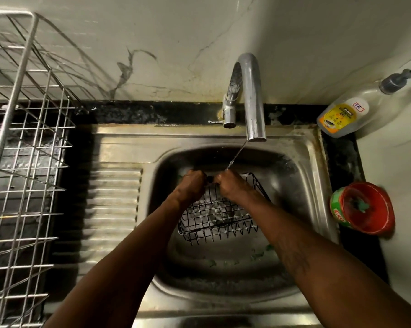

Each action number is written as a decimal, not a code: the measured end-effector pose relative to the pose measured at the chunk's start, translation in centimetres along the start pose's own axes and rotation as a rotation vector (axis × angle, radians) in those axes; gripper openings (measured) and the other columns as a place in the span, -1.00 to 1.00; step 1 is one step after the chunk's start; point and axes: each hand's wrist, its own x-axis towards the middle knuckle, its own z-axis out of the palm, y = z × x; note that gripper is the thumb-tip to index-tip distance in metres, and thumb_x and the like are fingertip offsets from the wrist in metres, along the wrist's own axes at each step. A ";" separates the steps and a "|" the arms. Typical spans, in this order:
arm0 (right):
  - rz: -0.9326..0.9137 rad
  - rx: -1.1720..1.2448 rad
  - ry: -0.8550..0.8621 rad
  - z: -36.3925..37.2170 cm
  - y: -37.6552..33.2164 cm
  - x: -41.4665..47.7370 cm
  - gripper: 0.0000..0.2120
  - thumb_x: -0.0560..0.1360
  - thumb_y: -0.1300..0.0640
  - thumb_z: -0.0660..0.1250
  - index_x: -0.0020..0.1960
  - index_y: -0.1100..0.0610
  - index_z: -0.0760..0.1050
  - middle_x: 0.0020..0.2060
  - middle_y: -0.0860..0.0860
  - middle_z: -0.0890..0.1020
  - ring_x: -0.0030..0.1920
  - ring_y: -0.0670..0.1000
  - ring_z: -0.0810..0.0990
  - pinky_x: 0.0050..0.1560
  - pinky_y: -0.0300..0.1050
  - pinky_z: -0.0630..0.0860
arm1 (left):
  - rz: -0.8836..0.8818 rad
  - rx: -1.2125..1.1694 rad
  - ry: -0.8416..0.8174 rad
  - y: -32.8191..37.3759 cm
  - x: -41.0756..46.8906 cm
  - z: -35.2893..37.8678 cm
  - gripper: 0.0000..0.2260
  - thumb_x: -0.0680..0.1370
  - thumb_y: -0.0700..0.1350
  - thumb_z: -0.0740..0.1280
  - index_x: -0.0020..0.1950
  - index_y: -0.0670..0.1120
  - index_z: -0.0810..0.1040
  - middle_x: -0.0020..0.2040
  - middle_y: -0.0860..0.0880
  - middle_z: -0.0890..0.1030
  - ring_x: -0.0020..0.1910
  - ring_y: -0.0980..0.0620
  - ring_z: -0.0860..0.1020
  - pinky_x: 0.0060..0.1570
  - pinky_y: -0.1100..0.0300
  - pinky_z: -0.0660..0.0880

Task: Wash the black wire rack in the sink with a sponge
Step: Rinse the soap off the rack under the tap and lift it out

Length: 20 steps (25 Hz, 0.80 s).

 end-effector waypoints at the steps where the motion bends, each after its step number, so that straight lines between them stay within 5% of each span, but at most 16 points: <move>1: -0.004 -0.010 0.010 0.1 -0.1 0.4 -0.72 0.58 0.29 0.23 0.12 0.05 0.65 -0.08 0.08 0.66 -0.11 0.06 0.63 -0.01 0.04 0.63 | 0.001 0.001 0.009 0.1 0.0 -0.1 -0.84 0.57 -0.25 0.30 0.01 -0.17 0.68 -0.04 -0.19 0.70 0.00 -0.24 0.64 -0.05 0.02 0.50; 7: 0.218 0.076 0.062 -2.1 4.8 1.1 -0.83 0.61 0.04 0.33 0.05 0.08 0.67 -0.05 0.02 0.69 -0.09 -0.01 0.63 0.00 -0.04 0.60 | -0.033 0.009 -0.011 -1.3 -0.3 -0.1 -0.83 0.55 -0.27 0.27 -0.04 -0.21 0.66 -0.09 -0.19 0.69 -0.07 -0.21 0.64 -0.11 0.09 0.48; 10: 0.169 0.027 0.070 -1.6 3.5 1.0 -0.80 0.63 -0.01 0.25 0.00 -0.03 0.65 -0.14 -0.04 0.65 -0.16 -0.06 0.61 -0.17 -0.09 0.55 | -0.027 -0.003 -0.005 -0.6 0.3 0.0 -0.83 0.56 -0.25 0.27 -0.05 -0.19 0.67 -0.10 -0.20 0.70 -0.07 -0.23 0.66 -0.10 0.03 0.52; 14: 0.000 -0.049 -0.020 -0.7 -0.2 0.7 -0.76 0.60 0.25 0.22 0.03 -0.02 0.61 -0.12 -0.01 0.60 -0.17 -0.01 0.57 -0.18 -0.08 0.52 | -0.015 -0.009 0.032 0.3 0.9 -0.1 -0.80 0.53 -0.26 0.28 0.02 -0.18 0.69 -0.04 -0.21 0.71 0.00 -0.24 0.66 -0.03 -0.01 0.53; 20: 0.084 -0.045 -0.050 -2.4 5.2 -0.6 -0.69 0.58 0.29 0.25 0.16 -0.02 0.63 -0.10 -0.06 0.63 -0.23 -0.11 0.55 -0.31 -0.23 0.39 | -0.027 -0.103 -0.039 -0.1 1.5 -0.1 -0.81 0.57 -0.24 0.29 0.05 -0.10 0.69 -0.06 -0.12 0.70 -0.06 -0.12 0.66 -0.09 0.14 0.51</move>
